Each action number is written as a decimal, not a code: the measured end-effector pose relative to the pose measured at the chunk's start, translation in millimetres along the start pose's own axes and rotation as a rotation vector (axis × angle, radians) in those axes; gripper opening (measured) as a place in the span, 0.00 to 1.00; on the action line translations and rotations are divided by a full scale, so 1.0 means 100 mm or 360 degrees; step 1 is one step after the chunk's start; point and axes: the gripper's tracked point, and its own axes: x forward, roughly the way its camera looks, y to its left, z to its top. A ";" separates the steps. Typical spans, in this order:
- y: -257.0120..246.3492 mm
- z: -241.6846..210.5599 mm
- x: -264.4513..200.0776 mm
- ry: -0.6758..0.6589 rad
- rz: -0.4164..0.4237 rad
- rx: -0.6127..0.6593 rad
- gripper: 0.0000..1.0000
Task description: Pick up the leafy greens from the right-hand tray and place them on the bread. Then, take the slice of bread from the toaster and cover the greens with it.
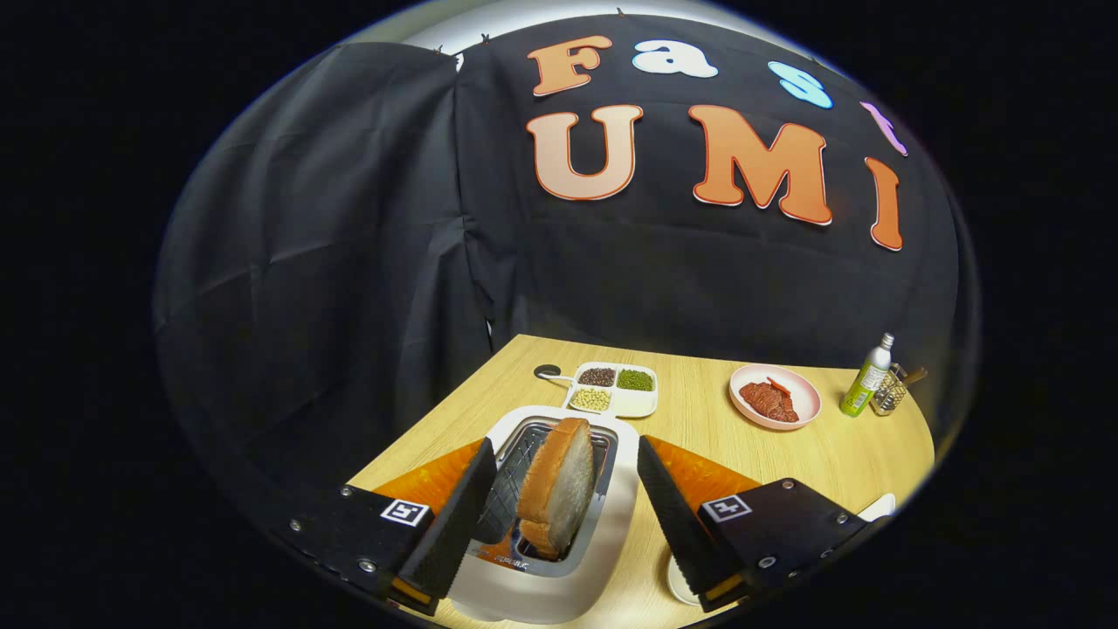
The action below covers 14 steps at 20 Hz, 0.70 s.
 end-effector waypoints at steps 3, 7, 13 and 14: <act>0.02 -0.08 0.09 0.0035 -0.0026 -0.0012 0.92; 0.02 -0.23 0.11 0.0114 -0.0048 -0.0009 0.64; -0.04 -0.23 0.11 0.0120 -0.0085 0.0017 0.17; -0.05 -0.21 0.10 0.0127 -0.0083 0.0040 0.16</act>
